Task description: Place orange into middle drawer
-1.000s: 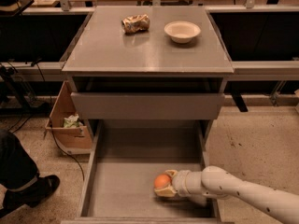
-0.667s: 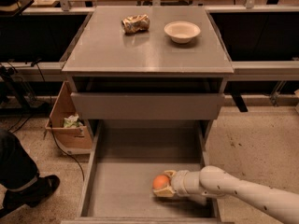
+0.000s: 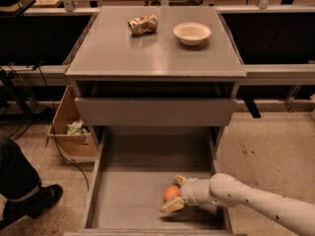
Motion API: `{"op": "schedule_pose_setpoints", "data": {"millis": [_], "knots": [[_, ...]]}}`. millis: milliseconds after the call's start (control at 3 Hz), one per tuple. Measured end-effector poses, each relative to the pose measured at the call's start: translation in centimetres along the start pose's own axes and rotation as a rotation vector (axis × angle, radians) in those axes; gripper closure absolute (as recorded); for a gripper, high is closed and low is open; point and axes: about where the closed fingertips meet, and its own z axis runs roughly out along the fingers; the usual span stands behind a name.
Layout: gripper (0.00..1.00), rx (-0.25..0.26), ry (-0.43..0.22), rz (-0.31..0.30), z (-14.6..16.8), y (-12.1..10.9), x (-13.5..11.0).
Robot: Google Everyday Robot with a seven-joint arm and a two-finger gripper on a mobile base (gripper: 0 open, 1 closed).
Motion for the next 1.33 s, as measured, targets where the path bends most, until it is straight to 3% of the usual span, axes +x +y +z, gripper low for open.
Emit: {"op": "schedule_pose_setpoints", "data": {"millis": [667,1000,1333], "knots": [[0.00,-0.032,-0.027,-0.012,-1.5,0.4,-1.1],[0.00,-0.049,-0.064,-0.020,-5.6,0.6,-2.4],[0.00,-0.016,-0.114,-0.047,-15.5,0.0,-4.4]]}}
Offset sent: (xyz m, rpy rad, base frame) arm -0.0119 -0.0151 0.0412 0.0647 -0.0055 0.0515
